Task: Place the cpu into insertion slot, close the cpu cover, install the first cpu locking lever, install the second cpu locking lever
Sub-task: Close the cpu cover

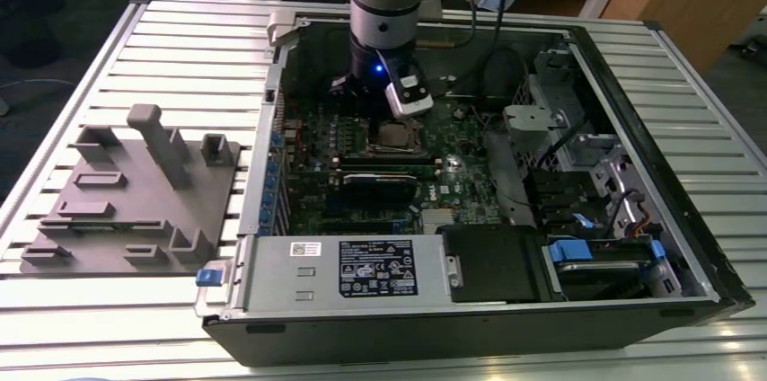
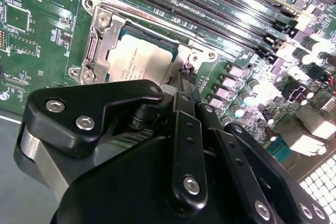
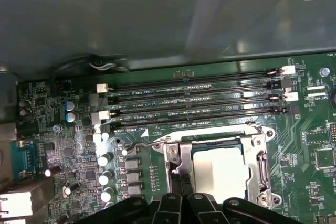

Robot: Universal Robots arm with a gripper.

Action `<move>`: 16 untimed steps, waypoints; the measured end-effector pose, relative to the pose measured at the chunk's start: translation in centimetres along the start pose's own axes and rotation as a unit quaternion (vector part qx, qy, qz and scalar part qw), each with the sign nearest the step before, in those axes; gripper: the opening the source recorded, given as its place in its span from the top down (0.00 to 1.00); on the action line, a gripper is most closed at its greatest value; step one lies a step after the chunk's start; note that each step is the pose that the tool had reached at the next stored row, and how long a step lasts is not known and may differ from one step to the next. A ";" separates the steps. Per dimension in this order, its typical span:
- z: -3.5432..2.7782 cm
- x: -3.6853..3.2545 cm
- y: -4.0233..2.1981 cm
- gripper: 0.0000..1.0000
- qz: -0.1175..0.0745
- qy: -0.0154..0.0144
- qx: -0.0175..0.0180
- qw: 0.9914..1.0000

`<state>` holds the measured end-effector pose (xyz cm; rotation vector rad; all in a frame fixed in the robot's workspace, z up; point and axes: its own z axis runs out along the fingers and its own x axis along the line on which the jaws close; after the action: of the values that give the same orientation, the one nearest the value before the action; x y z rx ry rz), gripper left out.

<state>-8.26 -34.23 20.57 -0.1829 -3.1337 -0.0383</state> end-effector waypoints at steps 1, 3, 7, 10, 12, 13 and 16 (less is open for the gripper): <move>0.02 0.00 0.00 0.89 0.000 0.000 0.000 1.000; 0.10 0.00 0.02 0.89 0.000 0.000 0.000 1.000; 0.42 0.01 0.02 0.89 0.000 0.000 0.000 1.000; 0.65 0.01 0.01 0.89 0.000 0.000 0.000 1.000; 0.65 0.01 0.01 0.89 0.000 0.000 0.000 1.000; 0.65 0.01 0.01 0.89 0.000 0.000 0.000 1.000; 0.67 0.01 0.01 0.89 0.000 0.000 0.000 1.000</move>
<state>-8.26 -34.20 19.90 -0.1831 -3.1336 -0.0384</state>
